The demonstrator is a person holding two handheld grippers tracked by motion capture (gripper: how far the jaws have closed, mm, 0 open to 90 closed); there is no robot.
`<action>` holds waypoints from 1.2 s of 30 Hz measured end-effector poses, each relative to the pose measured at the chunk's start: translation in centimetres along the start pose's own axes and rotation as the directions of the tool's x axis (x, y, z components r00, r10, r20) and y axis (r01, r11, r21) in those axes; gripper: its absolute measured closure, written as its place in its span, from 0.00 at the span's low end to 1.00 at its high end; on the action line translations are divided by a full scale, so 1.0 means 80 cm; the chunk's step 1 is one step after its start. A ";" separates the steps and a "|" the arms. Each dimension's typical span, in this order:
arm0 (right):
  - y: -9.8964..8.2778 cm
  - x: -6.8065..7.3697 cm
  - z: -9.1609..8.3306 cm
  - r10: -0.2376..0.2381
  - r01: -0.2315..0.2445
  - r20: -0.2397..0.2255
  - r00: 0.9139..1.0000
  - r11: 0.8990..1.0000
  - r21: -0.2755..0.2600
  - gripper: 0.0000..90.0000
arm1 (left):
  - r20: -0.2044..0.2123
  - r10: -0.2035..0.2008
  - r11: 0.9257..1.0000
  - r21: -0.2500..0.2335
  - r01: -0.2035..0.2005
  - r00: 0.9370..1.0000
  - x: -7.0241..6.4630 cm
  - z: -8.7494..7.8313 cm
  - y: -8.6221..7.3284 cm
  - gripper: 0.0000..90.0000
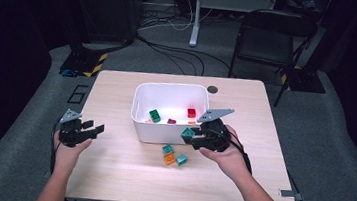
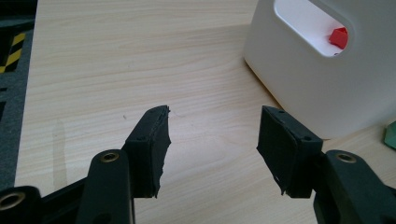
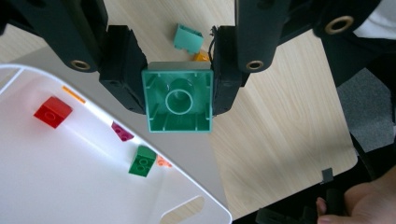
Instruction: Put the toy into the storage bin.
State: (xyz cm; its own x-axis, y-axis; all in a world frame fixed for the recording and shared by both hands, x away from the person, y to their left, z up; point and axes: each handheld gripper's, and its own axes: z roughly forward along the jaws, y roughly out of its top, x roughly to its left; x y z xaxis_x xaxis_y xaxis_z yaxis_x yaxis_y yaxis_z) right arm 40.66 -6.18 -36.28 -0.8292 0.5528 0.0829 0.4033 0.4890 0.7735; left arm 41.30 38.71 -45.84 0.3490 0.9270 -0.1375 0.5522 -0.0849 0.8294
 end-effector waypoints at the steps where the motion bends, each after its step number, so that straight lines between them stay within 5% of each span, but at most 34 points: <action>1: 0.003 0.000 -0.001 0.000 0.000 0.000 1.000 1.000 -0.002 0.65 | 0.000 0.000 1.000 0.000 0.000 1.000 0.000 0.000 0.000 0.48; 19: 0.060 -0.003 0.003 -0.032 0.032 -0.026 0.999 0.999 -0.024 0.65 | -0.002 -0.004 1.000 -0.005 0.004 1.000 0.002 0.000 0.000 0.48; 36: 0.097 -0.035 0.021 -0.005 0.006 0.015 1.000 0.999 -0.047 0.65 | -0.001 -0.002 1.000 -0.005 0.002 1.000 0.002 0.000 0.000 0.48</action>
State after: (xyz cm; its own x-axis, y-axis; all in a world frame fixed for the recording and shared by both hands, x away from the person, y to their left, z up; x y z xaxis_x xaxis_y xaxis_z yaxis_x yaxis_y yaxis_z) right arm 46.79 -2.81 -31.58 -0.8253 0.5605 0.0690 0.3795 0.4600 0.8027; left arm 41.38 38.84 -45.87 0.3471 0.9274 -0.1391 0.5495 -0.0809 0.8316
